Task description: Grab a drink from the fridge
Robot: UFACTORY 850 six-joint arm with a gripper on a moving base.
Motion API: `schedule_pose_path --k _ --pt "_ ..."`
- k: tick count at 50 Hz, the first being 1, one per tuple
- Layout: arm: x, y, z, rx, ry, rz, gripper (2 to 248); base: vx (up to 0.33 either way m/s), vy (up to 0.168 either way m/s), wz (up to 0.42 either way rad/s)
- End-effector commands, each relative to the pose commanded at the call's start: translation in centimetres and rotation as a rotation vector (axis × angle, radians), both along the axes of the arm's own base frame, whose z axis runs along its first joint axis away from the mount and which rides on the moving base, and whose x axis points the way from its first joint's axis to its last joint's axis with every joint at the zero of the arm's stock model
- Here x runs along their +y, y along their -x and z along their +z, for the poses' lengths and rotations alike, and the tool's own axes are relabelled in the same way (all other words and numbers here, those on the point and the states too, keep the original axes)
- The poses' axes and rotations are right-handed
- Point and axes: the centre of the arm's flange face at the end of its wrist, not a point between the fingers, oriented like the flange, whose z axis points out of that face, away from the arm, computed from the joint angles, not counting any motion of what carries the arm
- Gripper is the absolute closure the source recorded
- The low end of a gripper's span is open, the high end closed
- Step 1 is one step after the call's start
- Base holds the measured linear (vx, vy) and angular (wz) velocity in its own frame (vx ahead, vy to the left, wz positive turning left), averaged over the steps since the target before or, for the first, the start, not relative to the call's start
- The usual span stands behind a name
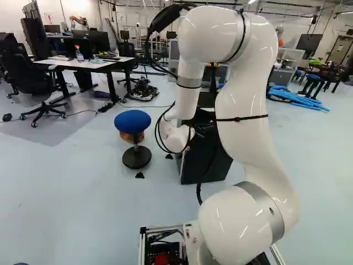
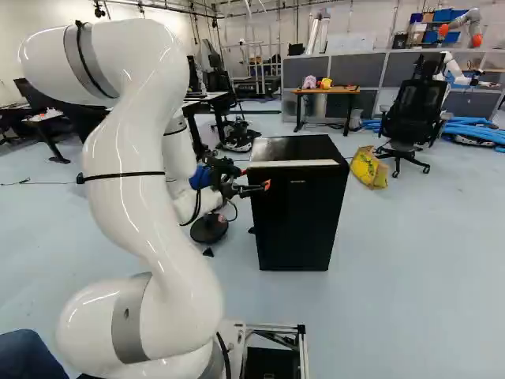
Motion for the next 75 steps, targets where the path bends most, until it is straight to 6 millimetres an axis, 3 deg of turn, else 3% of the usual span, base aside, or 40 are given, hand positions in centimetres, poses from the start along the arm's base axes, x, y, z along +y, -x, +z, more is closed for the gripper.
schedule_pose_path --k 33,75 --pt "1.5 -0.6 -0.1 -0.01 -0.004 -0.002 3 0.0 0.0 0.0" --pt "1.2 -1.2 -0.2 -0.015 -0.006 -0.011 3 0.0 0.0 0.0"
